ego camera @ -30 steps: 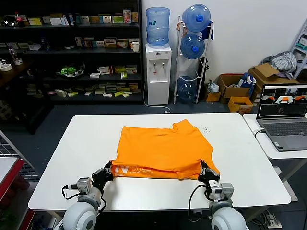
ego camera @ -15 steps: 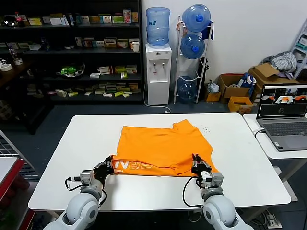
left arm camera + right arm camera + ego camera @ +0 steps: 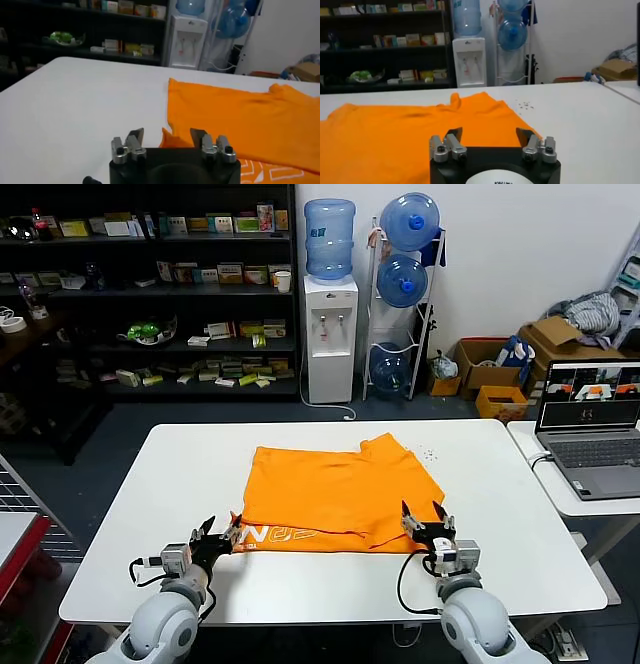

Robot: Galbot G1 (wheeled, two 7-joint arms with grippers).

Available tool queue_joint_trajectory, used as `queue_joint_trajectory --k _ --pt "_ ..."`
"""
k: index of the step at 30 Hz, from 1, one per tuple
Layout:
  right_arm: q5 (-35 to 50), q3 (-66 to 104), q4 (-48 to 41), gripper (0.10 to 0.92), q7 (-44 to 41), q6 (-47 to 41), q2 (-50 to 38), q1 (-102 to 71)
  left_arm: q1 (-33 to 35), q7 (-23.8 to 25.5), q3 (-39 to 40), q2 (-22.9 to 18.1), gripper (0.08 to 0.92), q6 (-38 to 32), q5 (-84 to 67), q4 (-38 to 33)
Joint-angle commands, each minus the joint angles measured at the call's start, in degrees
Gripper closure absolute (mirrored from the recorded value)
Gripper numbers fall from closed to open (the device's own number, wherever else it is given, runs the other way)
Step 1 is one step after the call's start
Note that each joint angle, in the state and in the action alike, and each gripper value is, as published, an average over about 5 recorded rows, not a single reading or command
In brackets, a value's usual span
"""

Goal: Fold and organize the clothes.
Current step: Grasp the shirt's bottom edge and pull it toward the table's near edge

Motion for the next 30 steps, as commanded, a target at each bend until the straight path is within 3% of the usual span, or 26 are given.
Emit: queue_joint_trajectory --k 1,6,23,26,30 --pt "-1.3 4.7 3.3 0.207 -2.5 0.3 -4.7 -9.0 5.7 1.3 -0.5 1.3 0.254 0.2 0.1 -0.9" --pt "-0.7 6.3 3.8 0.203 -4.4 -0.6 -5.1 -11.4 5.7 1.3 -0.3 0.6 0.182 0.2 0.1 -0.8" --pt "3.0 3.6 1.0 0.207 -4.0 -3.3 -2.7 -7.6 3.8 0.6 0.6 0.4 0.179 0.4 -0.7 -0.6" --pt "3.2 3.3 0.7 0.246 -4.0 -3.6 -2.6 -7.2 3.6 0.6 0.7 0.3 0.207 0.4 -0.8 -0.5" --pt "3.3 3.0 -0.1 0.353 -4.3 -3.7 -2.6 -6.9 3.3 0.6 0.9 0.1 0.314 0.3 -0.9 0.0"
